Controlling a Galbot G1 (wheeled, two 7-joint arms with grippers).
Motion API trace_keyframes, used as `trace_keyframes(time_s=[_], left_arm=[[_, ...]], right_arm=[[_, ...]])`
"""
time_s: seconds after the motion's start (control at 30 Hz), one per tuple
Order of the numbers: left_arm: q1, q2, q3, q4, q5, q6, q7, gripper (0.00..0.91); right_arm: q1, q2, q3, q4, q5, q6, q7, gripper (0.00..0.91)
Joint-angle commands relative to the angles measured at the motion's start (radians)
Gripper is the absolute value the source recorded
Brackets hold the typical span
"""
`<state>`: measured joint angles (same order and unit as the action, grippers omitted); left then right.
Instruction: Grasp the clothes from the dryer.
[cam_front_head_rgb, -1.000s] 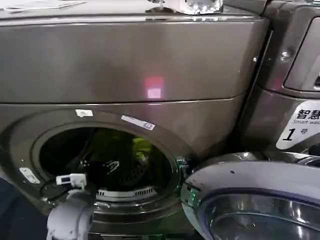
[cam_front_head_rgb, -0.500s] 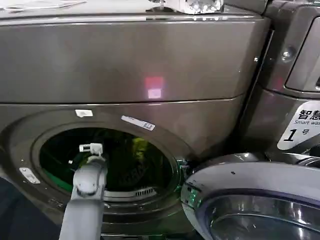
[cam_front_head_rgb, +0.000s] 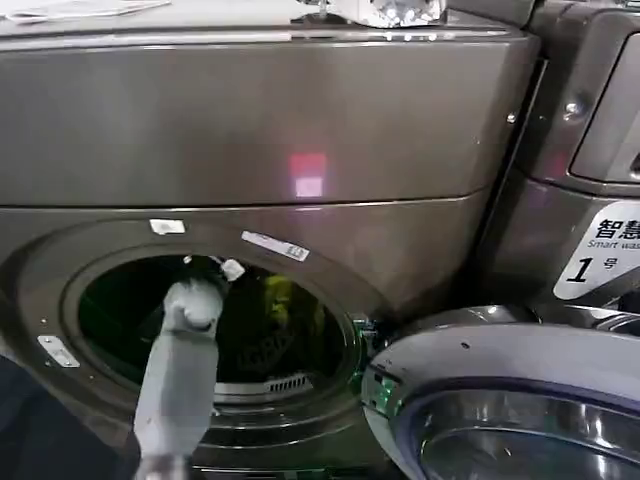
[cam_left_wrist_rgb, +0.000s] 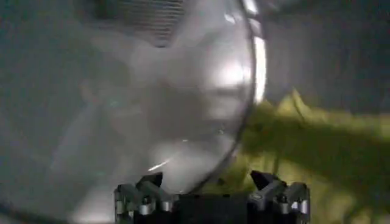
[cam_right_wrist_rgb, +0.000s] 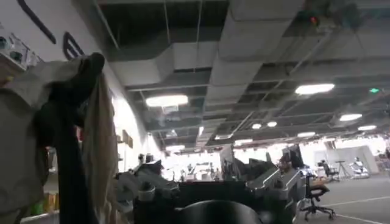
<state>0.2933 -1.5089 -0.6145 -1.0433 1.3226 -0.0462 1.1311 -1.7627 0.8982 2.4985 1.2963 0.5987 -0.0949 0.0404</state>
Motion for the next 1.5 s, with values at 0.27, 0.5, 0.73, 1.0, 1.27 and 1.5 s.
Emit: trace_keyframes(time_s=[0.27, 0.5, 0.73, 1.0, 1.27, 1.5], left_arm=[[-0.132, -0.007, 0.049, 0.238, 0.220, -0.045, 0.141, 0.907], [-0.173, 0.000, 0.053, 0.354, 0.169, -0.076, 0.103, 0.907], [-0.155, -0.005, 0.096, 0.360, 0.105, -0.109, 0.062, 0.907], [-0.165, -0.022, 0.109, 0.427, 0.126, -0.113, 0.054, 0.907], [-0.175, -0.018, 0.086, 0.498, 0.115, -0.114, 0.053, 0.907], [-0.163, -0.017, 0.068, 0.534, 0.089, -0.127, 0.069, 0.250]], right_arm=[[0.025, 0.003, -0.028, -0.004, -0.021, 0.008, -0.004, 0.907], [0.026, 0.006, -0.031, -0.001, -0.022, 0.011, -0.004, 0.907], [0.029, 0.005, -0.038, 0.003, -0.023, 0.012, -0.004, 0.907], [0.030, 0.009, -0.044, 0.005, -0.023, 0.014, -0.004, 0.907], [0.041, 0.013, -0.059, 0.014, -0.023, 0.015, -0.004, 0.907], [0.040, 0.014, -0.063, 0.011, -0.023, 0.018, -0.006, 0.907]])
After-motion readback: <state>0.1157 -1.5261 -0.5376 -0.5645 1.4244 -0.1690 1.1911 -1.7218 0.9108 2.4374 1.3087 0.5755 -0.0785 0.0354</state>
